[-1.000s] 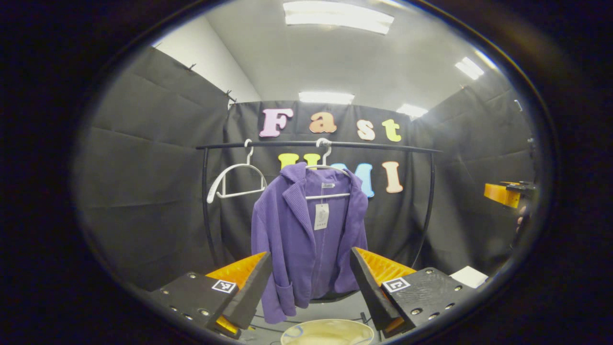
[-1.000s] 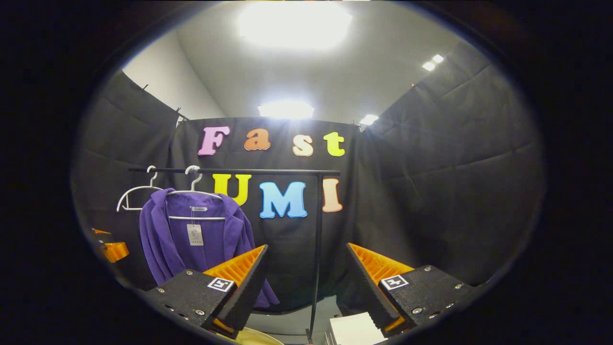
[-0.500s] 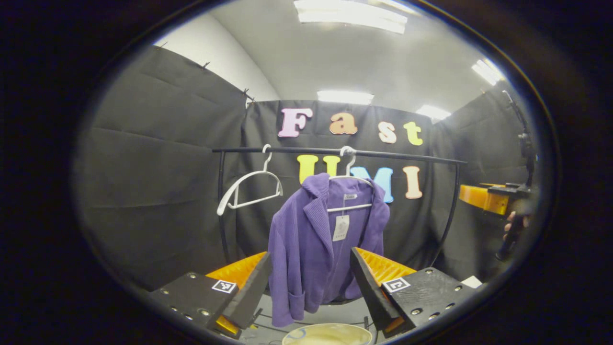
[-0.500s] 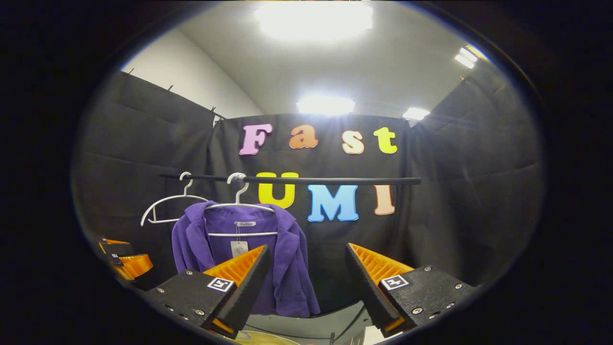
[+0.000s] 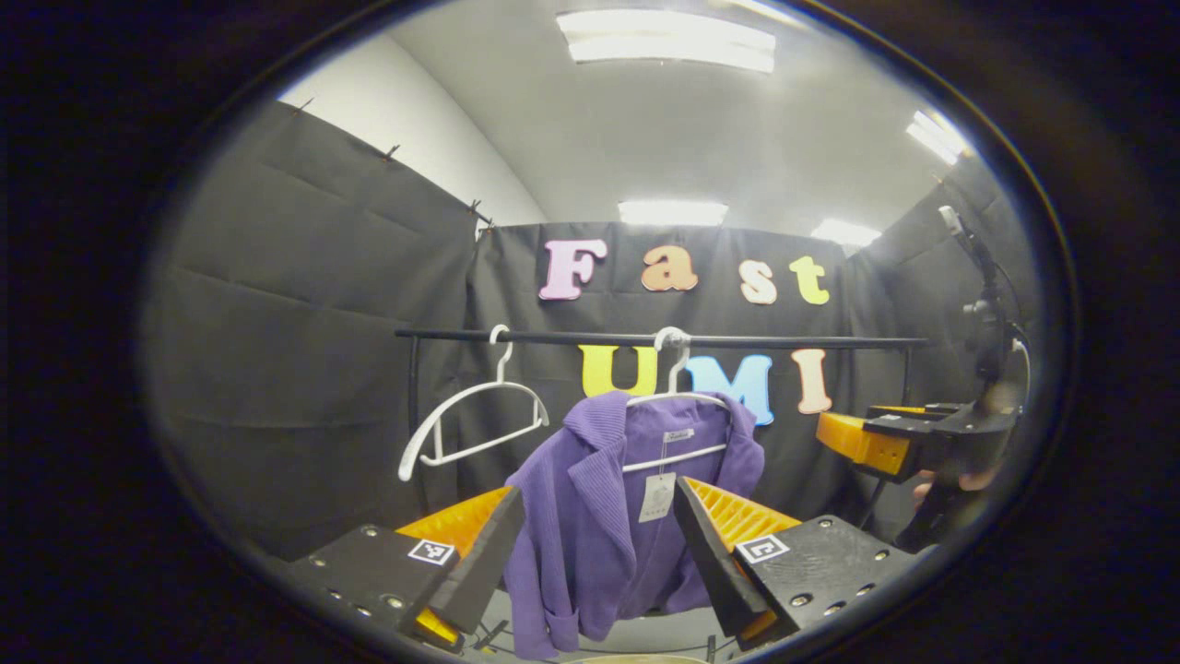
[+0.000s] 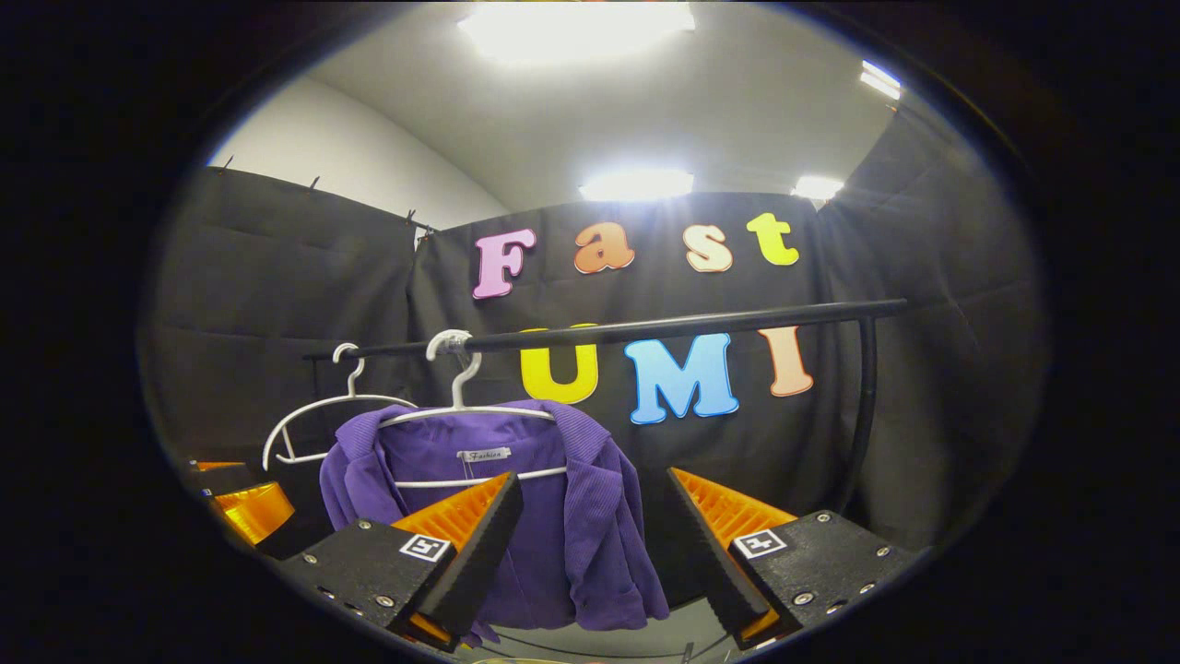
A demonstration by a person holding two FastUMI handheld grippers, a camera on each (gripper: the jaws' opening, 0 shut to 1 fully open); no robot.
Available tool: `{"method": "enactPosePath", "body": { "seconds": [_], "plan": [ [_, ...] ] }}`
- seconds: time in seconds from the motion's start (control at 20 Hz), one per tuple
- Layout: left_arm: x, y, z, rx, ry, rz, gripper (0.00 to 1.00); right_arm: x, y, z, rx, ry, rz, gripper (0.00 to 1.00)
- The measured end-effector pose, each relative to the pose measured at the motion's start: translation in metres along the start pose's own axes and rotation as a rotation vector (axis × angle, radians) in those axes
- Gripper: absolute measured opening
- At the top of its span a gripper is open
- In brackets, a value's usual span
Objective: Grasp the clothes on the hanger with both hands and then place them into the laundry hamper below.
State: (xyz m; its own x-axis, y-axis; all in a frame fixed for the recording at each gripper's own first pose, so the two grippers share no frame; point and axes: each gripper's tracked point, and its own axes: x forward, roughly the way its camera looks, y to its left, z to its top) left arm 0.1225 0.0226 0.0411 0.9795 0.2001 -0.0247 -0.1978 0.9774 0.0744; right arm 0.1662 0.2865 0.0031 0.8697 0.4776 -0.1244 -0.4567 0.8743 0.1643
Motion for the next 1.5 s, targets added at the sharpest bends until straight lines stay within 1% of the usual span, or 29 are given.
{"method": "enactPosePath", "body": {
  "seconds": [0.15,0.3,0.35,0.4,0.45,0.5,0.55,0.65,0.75,0.8,0.85,1.0,1.05,1.15,1.25,1.3,1.35,1.4,1.45,1.5],
  "plan": [
    [0.039,-0.009,-0.01,-0.004,0.029,0.021,0.99,0.04,-0.002,-0.011,0.058,0.028,0.019,0.96],
    [0.072,-0.009,-0.028,-0.018,0.077,0.07,0.99,0.076,0.0,-0.028,0.089,0.076,0.051,0.95],
    [0.078,-0.008,-0.031,-0.023,0.085,0.082,0.89,0.086,0.001,-0.034,0.084,0.09,0.061,0.95],
    [0.085,-0.006,-0.037,-0.023,0.098,0.1,0.99,0.097,0.001,-0.039,0.081,0.102,0.072,0.96],
    [0.089,-0.003,-0.042,-0.017,0.111,0.123,0.94,0.105,0.004,-0.046,0.087,0.115,0.087,0.96],
    [0.094,0.0,-0.046,-0.008,0.12,0.146,0.96,0.112,0.006,-0.052,0.1,0.128,0.099,0.95],
    [0.099,0.002,-0.049,0.0,0.127,0.169,0.99,0.117,0.007,-0.057,0.111,0.139,0.11,0.95],
    [0.109,0.0,-0.054,-0.006,0.136,0.186,0.89,0.13,0.004,-0.07,0.114,0.155,0.11,0.95],
    [0.116,0.0,-0.061,-0.013,0.146,0.208,0.89,0.141,0.0,-0.081,0.106,0.169,0.112,0.95],
    [0.119,0.005,-0.064,-0.009,0.149,0.239,0.94,0.147,-0.001,-0.087,0.107,0.178,0.116,0.95],
    [0.122,0.007,-0.068,-0.005,0.155,0.261,0.94,0.151,-0.003,-0.091,0.109,0.185,0.118,0.95],
    [0.132,-0.001,-0.077,-0.04,0.168,0.263,0.94,0.166,-0.008,-0.096,0.127,0.19,0.123,0.95],
    [0.135,0.001,-0.075,-0.052,0.163,0.272,0.89,0.17,-0.009,-0.097,0.129,0.189,0.127,0.95],
    [0.137,0.008,-0.075,-0.052,0.148,0.295,0.99,0.178,-0.005,-0.1,0.116,0.192,0.148,0.95],
    [0.141,0.011,-0.074,-0.051,0.139,0.311,0.94,0.187,-0.002,-0.101,0.096,0.179,0.16,0.95],
    [0.144,0.012,-0.075,-0.051,0.139,0.32,0.89,0.191,-0.001,-0.102,0.092,0.177,0.167,0.94],
    [0.149,0.013,-0.077,-0.044,0.143,0.325,0.97,0.193,0.001,-0.104,0.092,0.176,0.177,0.93],
    [0.147,0.014,-0.078,-0.028,0.147,0.334,0.91,0.195,0.002,-0.103,0.093,0.171,0.188,0.86],
    [0.143,0.024,-0.077,0.004,0.148,0.388,0.77,0.197,0.002,-0.104,0.089,0.169,0.192,0.8],
    [0.141,0.027,-0.076,0.02,0.149,0.395,0.62,0.197,-0.001,-0.104,0.086,0.168,0.192,0.67]
  ]
}}
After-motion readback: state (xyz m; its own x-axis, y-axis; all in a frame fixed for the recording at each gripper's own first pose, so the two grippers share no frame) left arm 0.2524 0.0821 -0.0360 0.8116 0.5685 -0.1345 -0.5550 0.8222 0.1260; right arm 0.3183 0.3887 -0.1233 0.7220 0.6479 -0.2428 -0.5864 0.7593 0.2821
